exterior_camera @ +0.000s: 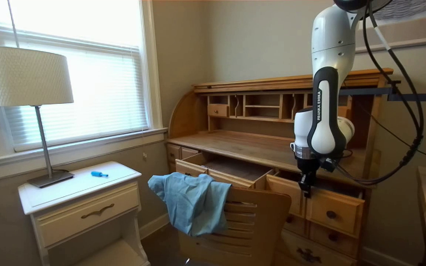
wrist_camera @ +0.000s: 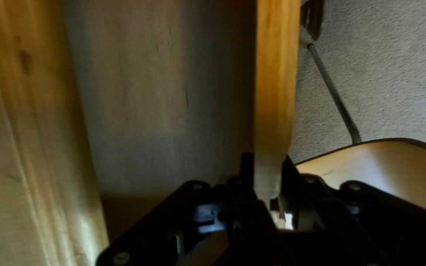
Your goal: Close the open topmost drawer on the right.
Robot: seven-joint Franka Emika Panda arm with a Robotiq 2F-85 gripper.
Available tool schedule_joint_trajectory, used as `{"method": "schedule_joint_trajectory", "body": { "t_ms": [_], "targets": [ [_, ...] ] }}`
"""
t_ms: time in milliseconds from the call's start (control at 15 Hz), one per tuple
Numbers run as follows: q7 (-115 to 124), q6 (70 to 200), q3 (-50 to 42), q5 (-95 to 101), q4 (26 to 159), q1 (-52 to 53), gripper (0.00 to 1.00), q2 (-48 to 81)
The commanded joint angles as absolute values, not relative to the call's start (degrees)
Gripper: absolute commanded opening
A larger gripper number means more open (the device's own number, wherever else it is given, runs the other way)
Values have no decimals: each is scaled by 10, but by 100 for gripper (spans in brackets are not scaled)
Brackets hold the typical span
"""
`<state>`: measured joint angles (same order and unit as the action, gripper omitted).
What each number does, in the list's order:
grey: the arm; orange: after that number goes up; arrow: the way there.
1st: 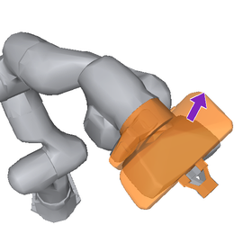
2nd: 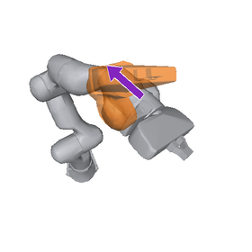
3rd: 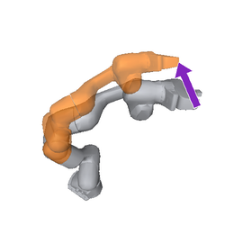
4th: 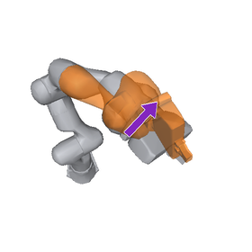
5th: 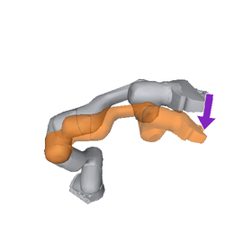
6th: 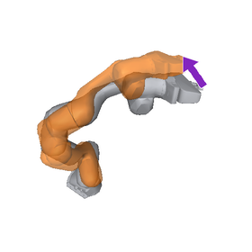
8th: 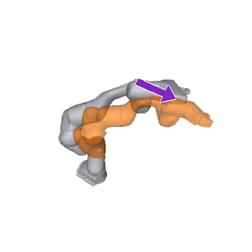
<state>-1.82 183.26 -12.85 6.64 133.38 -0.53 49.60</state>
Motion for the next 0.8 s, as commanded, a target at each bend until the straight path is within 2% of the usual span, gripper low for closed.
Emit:
{"method": "schedule_joint_trajectory", "body": {
  "t_ms": [0, 200, 267, 467, 533, 667, 733],
  "targets": [
    [-5, 1831, -191, 36, 1318, 14, 5, 530],
    [-5, 1823, -187, 36, 1318, 10, 5, 528],
    [-6, 1815, -187, 37, 1319, 13, 43, 524],
    [-14, 1800, -174, 44, 1341, 10, 44, 486],
    [-9, 1793, -181, 43, 1349, 17, 47, 472],
    [-4, 1777, -199, 43, 1359, 31, 61, 451],
    [2, 1775, -198, 43, 1369, 40, 15, 438]
  ]
}}
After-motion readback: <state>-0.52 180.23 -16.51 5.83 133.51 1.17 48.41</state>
